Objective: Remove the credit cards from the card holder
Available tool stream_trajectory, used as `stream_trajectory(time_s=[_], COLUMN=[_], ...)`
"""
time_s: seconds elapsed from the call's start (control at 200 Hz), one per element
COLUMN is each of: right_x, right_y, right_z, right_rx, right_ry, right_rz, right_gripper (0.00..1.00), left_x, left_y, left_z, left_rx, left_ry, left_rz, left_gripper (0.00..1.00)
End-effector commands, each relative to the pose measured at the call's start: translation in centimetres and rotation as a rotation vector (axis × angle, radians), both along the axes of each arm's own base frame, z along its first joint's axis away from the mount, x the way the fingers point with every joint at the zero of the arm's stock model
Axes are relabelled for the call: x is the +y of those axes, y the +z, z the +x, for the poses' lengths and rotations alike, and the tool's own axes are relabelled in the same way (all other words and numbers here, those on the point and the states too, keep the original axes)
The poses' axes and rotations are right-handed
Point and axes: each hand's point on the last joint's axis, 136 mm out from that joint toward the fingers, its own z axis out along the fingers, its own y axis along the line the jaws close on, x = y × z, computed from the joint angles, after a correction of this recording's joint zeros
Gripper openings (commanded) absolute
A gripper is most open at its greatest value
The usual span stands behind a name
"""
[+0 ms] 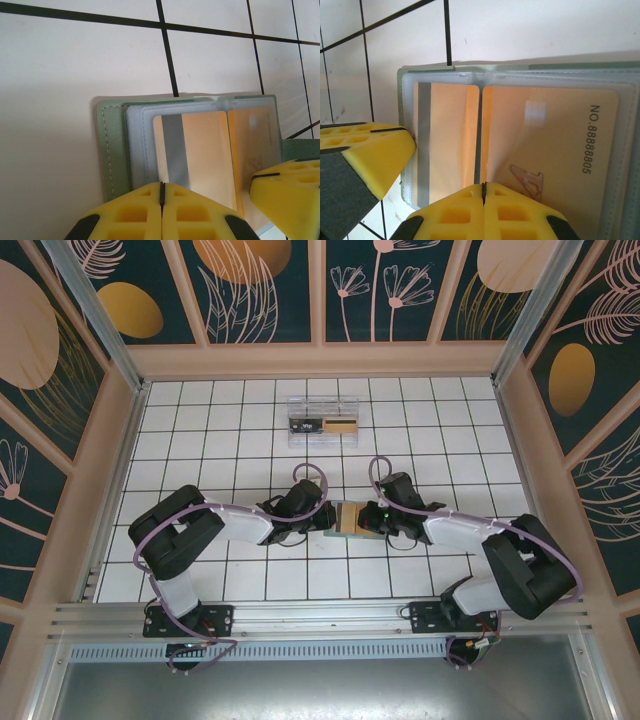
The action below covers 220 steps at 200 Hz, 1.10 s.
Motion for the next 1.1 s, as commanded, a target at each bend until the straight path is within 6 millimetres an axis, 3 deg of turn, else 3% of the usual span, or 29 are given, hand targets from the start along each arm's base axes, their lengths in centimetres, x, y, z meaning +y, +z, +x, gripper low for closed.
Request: stream_trajectory(time_s=[0.0,0.11,0.185,0.245,0.365,0.576,0.701,0.906,1.096], right_x=[-0.2,0.0,0.2,0.4,0.7,2.2,3.4,4.8,4.8], right_y=[0.3,0.6,1.0,1.3,1.7,2.6,2.6,1.5,0.4], right_z=[-0.3,-0.1,0.0,0.2,0.3,0.4,0.2,-0.2,-0.5], right_rx=[0.005,-0.002,-0.012,-0.022,-0.034,-0.068,-0.073,-0.042,-0.011], right_ry=[-0.002,0.001,0.008,0.01,0.02,0.065,0.099,0.139,0.143], right_rz=[0.012,0.016,0.022,0.021,0.015,-0.008,-0.03,-0.064,-0.088], right_gripper=[0.0,0.0,0.0,0.0,0.0,0.01,0.08,0.26,0.28], left_x=[5.9,5.3,5.0,4.5,4.7,6.5,7.7,7.6,7.4], left_y=[-6.6,-4.6,-3.1,-0.9,0.8,-0.4,-1.1,-2.5,-3.1], left_z=[-3.9,-3.5,-3.2,-2.7,-2.3,-2.3,-2.3,-2.7,-2.9], left_rx=[0.167,0.125,0.096,0.054,0.013,0.008,0.001,0.029,0.046], left_ry=[0.014,0.014,0.011,0.013,0.012,0.027,0.049,0.03,0.024], left_rz=[0.274,0.224,0.196,0.159,0.161,0.259,0.316,0.323,0.318], left_gripper=[0.09,0.21,0.23,0.28,0.33,0.32,0.24,0.18,0.15])
